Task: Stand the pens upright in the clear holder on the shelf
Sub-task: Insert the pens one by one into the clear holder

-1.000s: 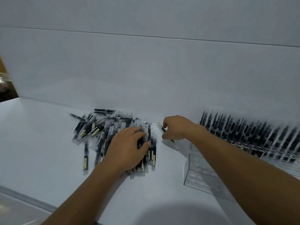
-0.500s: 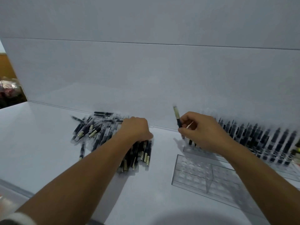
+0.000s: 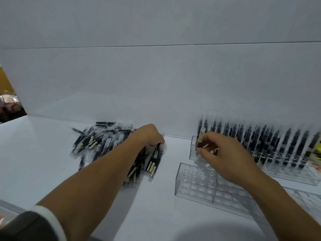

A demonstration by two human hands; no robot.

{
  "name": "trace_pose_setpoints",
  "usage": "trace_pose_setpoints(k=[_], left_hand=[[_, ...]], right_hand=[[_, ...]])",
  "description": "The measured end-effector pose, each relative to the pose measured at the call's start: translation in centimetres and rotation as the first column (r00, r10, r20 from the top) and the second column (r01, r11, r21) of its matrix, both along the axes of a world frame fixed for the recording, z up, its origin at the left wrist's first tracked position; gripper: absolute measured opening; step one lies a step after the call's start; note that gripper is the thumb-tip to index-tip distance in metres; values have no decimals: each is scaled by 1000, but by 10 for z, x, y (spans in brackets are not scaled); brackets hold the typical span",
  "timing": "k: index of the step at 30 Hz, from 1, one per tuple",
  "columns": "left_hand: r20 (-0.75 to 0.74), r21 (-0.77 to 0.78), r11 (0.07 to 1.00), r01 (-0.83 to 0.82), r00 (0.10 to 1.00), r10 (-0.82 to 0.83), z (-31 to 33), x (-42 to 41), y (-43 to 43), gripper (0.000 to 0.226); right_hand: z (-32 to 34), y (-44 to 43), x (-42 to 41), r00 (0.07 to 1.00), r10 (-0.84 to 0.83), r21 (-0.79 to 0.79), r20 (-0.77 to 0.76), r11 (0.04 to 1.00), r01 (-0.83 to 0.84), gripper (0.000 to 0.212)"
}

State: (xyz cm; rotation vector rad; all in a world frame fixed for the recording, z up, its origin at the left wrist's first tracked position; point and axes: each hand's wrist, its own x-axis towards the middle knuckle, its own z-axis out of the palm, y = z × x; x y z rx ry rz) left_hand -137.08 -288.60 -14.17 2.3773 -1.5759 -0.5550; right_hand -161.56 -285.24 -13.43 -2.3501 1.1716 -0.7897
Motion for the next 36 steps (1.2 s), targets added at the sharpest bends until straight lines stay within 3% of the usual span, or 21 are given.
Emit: trace_pose_setpoints(k=[4, 8, 10, 14, 18, 22, 27, 36], left_hand=[[-139, -141, 990, -22, 990, 2, 6, -2, 5, 9], [-402, -278, 956, -93, 915, -28, 18, -4, 21, 14], [-302, -287, 957, -53, 953, -38, 21, -3, 32, 16], [82, -174, 977, 120, 991, -107, 13, -1, 53, 20], [178, -88, 980, 180, 971, -162, -3, -14, 61, 36], [341, -61, 979, 193, 926, -161, -11, -22, 51, 28], [344, -57, 988, 144, 932, -116, -13, -24, 41, 22], [138, -210, 971, 111, 987, -83, -11, -19, 39, 26]], right_hand=[[-2, -1, -1, 1000, 8, -25, -3, 1000, -8, 7], [-2, -1, -1, 1000, 0, -28, -2, 1000, 0, 6], [-3, 0, -2, 1000, 0, -27, -8, 1000, 0, 6], [-3, 1, -2, 1000, 3, -18, -7, 1000, -4, 8], [-4, 1, -2, 1000, 1, -16, -9, 1000, -1, 8], [-5, 1, -3, 1000, 2, -24, -1, 1000, -2, 8], [-6, 1, -3, 1000, 7, -21, -5, 1000, -7, 8], [-7, -1, -3, 1000, -2, -21, -2, 1000, 2, 5]])
